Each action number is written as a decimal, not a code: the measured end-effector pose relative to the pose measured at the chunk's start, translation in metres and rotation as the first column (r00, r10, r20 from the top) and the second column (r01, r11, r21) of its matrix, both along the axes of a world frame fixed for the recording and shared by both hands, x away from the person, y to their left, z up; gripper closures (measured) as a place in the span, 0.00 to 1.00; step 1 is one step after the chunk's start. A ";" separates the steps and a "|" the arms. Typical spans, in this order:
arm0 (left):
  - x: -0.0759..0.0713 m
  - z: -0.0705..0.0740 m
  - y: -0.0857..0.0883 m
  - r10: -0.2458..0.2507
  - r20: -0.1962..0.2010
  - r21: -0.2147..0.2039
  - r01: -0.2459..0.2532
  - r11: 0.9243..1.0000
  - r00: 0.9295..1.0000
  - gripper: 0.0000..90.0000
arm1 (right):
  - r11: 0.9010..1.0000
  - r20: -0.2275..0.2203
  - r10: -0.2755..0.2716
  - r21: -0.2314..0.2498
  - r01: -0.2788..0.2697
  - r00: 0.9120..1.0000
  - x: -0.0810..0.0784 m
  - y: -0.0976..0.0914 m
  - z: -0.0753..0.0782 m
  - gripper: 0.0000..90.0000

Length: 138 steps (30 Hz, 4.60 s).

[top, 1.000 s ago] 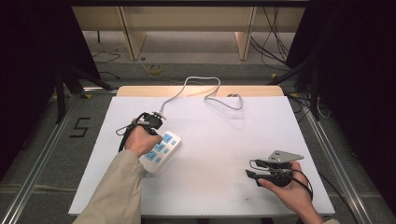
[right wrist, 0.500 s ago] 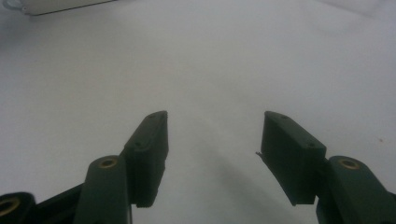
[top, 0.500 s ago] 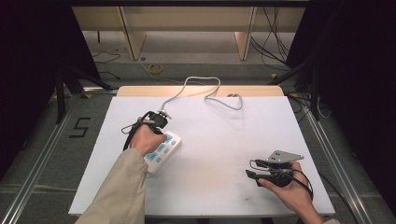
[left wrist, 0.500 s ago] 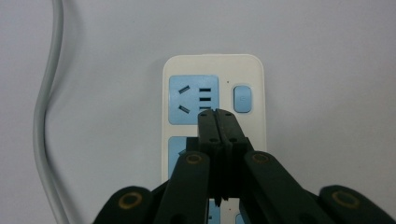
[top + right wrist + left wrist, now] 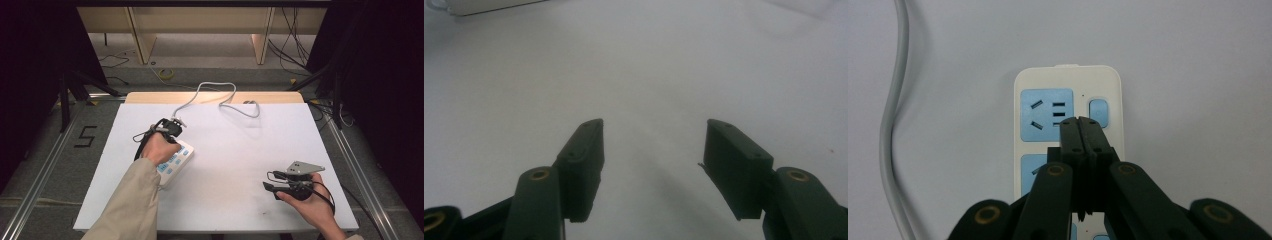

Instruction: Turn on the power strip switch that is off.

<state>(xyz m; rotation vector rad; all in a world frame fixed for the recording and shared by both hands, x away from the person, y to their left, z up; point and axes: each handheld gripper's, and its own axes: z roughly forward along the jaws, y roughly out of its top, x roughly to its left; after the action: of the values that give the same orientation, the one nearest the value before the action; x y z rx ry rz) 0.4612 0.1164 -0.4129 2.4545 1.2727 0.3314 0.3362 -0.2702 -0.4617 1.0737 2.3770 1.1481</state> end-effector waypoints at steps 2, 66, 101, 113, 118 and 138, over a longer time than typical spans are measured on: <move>0.000 0.000 -0.001 -0.006 -0.002 0.002 0.006 1.000 1.000 1.00 | 1.000 0.001 0.001 0.000 -0.001 1.000 0.000 0.000 0.000 0.47; 0.016 -0.015 -0.025 -0.034 -0.029 0.028 0.035 0.999 0.999 1.00 | 1.000 0.000 0.003 0.003 -0.003 1.000 0.000 0.000 0.000 0.47; 0.018 -0.020 -0.030 -0.032 -0.040 0.052 0.034 0.998 0.999 1.00 | 1.000 0.004 0.003 0.005 -0.003 1.000 0.000 -0.001 0.001 0.47; 0.018 -0.021 -0.032 -0.038 -0.036 0.075 0.041 0.996 0.999 1.00 | 1.000 0.003 0.004 0.003 -0.004 1.000 0.000 -0.001 0.000 0.47; 0.017 -0.021 -0.033 -0.042 -0.037 0.085 0.045 0.995 0.998 1.00 | 1.000 0.004 0.004 0.002 -0.004 1.000 0.000 -0.001 0.000 0.47; 0.019 -0.021 -0.036 -0.043 -0.050 0.112 0.048 0.993 0.998 1.00 | 1.000 0.005 0.005 0.000 -0.005 1.000 0.000 0.000 0.001 0.47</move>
<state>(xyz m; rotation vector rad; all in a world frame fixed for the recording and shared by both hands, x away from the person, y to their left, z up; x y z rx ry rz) 0.4802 0.0802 -0.4338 2.5970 1.2467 0.3433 0.3361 -0.2705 -0.4611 1.0640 2.3771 1.1517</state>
